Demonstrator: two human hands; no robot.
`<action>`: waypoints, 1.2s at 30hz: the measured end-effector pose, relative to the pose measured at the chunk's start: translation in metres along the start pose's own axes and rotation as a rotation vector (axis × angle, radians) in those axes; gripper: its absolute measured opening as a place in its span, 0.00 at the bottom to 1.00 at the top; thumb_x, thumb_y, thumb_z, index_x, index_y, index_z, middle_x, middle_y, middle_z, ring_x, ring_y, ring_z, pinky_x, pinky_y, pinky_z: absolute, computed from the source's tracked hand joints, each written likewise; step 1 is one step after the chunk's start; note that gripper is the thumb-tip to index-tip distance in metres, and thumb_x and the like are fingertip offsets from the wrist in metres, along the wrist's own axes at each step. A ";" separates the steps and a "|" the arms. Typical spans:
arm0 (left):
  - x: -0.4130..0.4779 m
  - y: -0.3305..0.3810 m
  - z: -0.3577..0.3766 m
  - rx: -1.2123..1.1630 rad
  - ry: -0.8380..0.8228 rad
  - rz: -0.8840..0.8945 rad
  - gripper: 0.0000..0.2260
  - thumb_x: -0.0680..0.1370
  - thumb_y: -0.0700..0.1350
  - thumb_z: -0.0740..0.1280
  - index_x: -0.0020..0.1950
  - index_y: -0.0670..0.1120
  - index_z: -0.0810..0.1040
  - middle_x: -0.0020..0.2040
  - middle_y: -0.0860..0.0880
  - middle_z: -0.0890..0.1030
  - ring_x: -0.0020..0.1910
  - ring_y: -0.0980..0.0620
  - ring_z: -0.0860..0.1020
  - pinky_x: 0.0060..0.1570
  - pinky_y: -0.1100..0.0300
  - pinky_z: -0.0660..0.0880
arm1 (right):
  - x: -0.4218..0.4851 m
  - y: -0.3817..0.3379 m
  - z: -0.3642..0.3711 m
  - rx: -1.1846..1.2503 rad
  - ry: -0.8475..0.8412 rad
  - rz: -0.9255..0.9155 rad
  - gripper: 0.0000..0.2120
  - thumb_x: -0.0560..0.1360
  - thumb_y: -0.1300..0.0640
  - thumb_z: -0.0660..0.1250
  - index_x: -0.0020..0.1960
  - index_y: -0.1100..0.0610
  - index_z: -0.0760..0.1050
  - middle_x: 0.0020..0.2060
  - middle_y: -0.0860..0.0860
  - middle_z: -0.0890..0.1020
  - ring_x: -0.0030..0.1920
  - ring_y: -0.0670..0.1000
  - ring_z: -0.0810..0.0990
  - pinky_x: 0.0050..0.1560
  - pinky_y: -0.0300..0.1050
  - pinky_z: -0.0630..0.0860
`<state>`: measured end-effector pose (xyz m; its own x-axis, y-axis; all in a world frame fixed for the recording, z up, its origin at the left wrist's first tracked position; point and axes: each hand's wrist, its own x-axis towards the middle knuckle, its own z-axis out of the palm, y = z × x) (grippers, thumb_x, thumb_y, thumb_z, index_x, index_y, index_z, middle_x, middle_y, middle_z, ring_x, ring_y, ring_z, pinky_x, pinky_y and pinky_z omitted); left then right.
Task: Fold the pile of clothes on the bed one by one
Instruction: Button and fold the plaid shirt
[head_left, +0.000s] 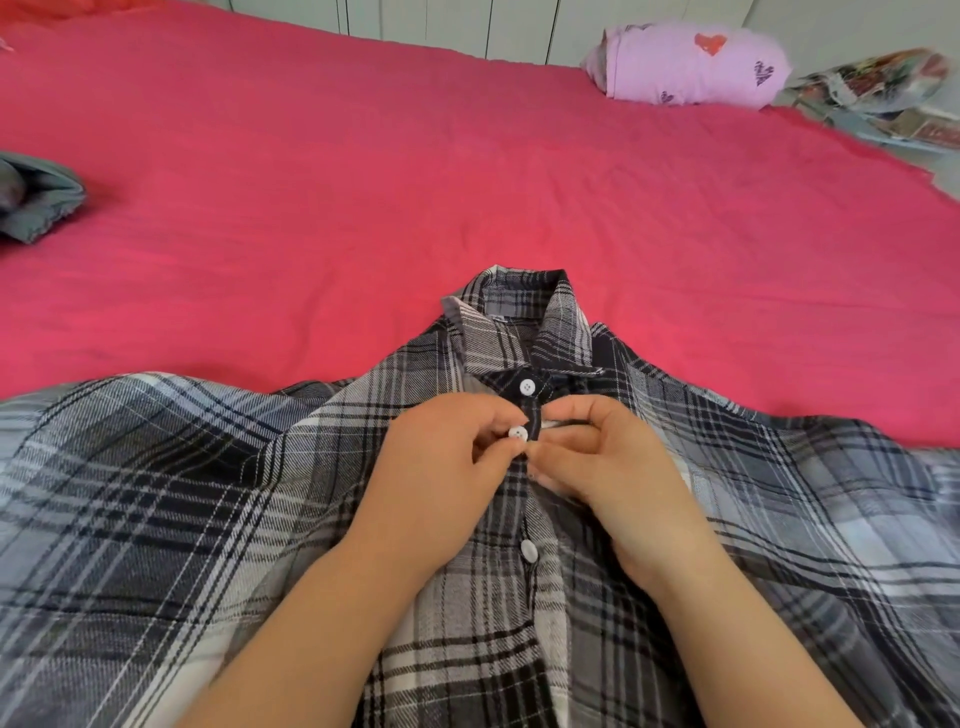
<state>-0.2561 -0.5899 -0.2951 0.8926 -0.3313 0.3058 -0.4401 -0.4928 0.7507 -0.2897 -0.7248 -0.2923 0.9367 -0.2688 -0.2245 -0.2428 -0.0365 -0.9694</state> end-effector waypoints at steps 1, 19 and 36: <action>0.000 -0.001 0.001 0.057 0.002 0.030 0.06 0.73 0.43 0.70 0.49 0.51 0.82 0.40 0.61 0.76 0.44 0.62 0.74 0.47 0.72 0.69 | -0.002 -0.002 -0.002 -0.146 0.034 -0.043 0.13 0.70 0.65 0.71 0.48 0.51 0.72 0.37 0.50 0.83 0.37 0.47 0.82 0.43 0.45 0.78; -0.062 0.027 -0.011 0.283 -0.203 -0.053 0.04 0.79 0.50 0.59 0.50 0.53 0.72 0.46 0.57 0.72 0.50 0.56 0.73 0.49 0.63 0.69 | -0.067 0.006 -0.004 -1.040 -0.043 -0.390 0.07 0.75 0.53 0.66 0.51 0.45 0.77 0.43 0.42 0.70 0.44 0.44 0.75 0.43 0.31 0.69; -0.064 0.019 -0.005 0.190 -0.121 -0.314 0.04 0.74 0.48 0.65 0.41 0.52 0.77 0.39 0.55 0.79 0.40 0.60 0.76 0.41 0.66 0.72 | -0.061 0.042 -0.009 -0.979 0.113 -0.529 0.12 0.62 0.60 0.78 0.38 0.46 0.79 0.33 0.40 0.72 0.29 0.42 0.76 0.29 0.21 0.58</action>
<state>-0.3209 -0.5741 -0.2972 0.9738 -0.2275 -0.0018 -0.1674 -0.7217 0.6717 -0.3597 -0.7184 -0.3184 0.9646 -0.0795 0.2516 0.0386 -0.9009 -0.4324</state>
